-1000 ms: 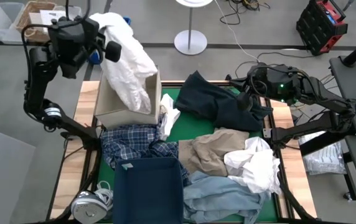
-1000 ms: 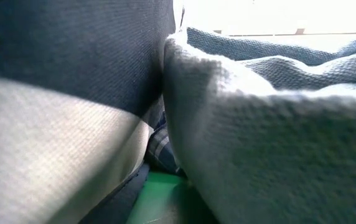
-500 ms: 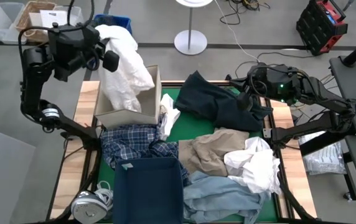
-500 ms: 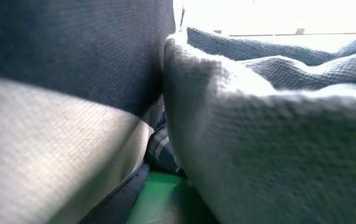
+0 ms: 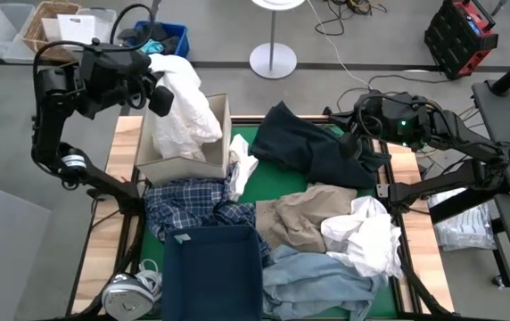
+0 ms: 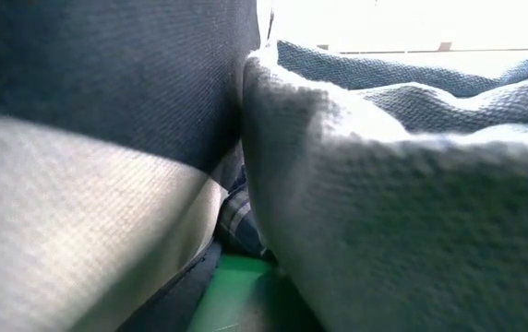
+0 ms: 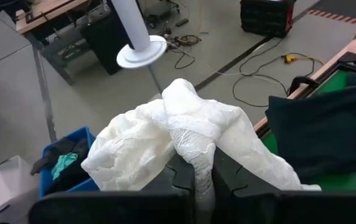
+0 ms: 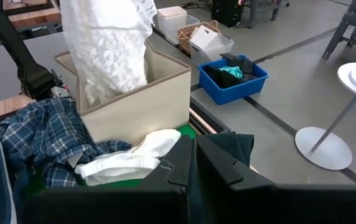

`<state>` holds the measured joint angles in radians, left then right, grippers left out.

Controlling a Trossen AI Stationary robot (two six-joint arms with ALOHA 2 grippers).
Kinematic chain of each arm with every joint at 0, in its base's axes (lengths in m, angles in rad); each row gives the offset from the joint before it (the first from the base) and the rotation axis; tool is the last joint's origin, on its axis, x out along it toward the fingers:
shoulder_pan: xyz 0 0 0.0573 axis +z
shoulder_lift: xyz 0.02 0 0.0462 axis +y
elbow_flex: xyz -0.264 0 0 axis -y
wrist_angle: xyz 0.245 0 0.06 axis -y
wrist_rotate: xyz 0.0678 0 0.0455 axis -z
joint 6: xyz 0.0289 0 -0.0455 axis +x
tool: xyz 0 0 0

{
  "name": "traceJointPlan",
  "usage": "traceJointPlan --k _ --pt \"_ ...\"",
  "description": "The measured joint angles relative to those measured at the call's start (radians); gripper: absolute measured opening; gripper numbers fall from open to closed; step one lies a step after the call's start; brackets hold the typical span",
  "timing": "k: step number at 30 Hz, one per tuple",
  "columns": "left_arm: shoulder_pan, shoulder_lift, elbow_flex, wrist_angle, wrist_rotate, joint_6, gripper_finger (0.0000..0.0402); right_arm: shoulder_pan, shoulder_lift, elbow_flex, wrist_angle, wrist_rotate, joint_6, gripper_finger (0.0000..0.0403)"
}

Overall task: Sort clothes
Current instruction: Put the white dress into the white laundry organizer

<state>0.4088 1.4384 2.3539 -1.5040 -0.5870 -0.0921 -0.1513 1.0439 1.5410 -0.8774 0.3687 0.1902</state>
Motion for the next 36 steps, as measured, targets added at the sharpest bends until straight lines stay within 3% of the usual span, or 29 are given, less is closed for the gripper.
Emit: traceJointPlan --k 8,27,36 --pt "0.001 0.019 -0.013 -0.072 0.005 -0.026 0.0000 0.000 0.000 0.000 0.000 0.000 0.000 0.0013" --pt "0.017 0.132 -0.027 -0.067 0.009 0.006 0.0000 0.000 0.000 -0.004 -0.003 0.000 0.000 0.0013" --pt "0.085 0.142 -0.027 -0.067 0.158 -0.024 0.0000 0.000 0.000 -0.004 -0.004 -0.001 0.000 0.0013"
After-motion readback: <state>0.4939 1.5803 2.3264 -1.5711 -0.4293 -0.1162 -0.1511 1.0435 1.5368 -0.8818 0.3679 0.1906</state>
